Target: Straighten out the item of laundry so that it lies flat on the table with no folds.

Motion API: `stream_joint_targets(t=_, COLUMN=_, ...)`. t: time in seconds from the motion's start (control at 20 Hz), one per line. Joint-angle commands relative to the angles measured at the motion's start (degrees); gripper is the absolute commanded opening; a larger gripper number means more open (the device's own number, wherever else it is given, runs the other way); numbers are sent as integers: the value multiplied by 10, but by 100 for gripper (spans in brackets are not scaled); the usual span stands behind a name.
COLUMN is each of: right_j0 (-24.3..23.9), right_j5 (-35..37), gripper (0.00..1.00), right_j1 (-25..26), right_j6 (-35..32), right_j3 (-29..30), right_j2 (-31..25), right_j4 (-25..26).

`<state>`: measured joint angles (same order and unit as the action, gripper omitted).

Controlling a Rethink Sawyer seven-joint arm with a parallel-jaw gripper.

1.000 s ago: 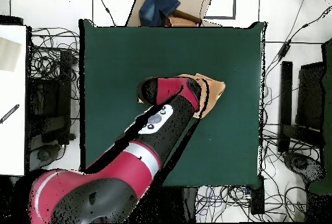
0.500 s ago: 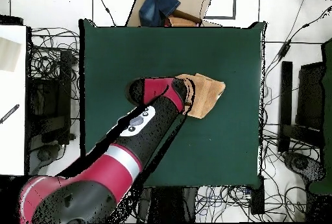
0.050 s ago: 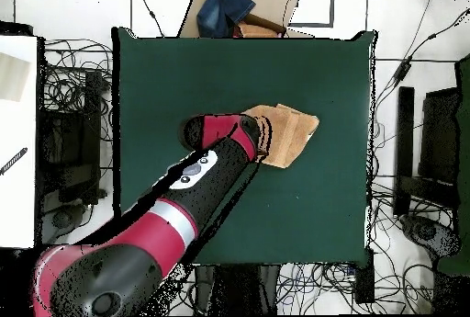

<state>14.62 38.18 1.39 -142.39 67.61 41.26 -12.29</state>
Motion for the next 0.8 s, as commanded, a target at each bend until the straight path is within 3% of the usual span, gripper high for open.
stream_joint_targets(t=0.05, right_j0=11, right_j5=32, gripper=100, right_j1=40, right_j6=-186, right_j3=-13, right_j2=-14, right_j4=-46)
stream_joint_targets(t=0.35, right_j0=13, right_j5=34, gripper=100, right_j1=37, right_j6=-178, right_j3=-10, right_j2=-14, right_j4=-58)
stream_joint_targets(t=0.65, right_j0=9, right_j5=108, gripper=100, right_j1=-34, right_j6=-126, right_j3=6, right_j2=-13, right_j4=-55)
stream_joint_targets(t=0.8, right_j0=14, right_j5=128, gripper=100, right_j1=-43, right_j6=-129, right_j3=5, right_j2=-9, right_j4=-53)
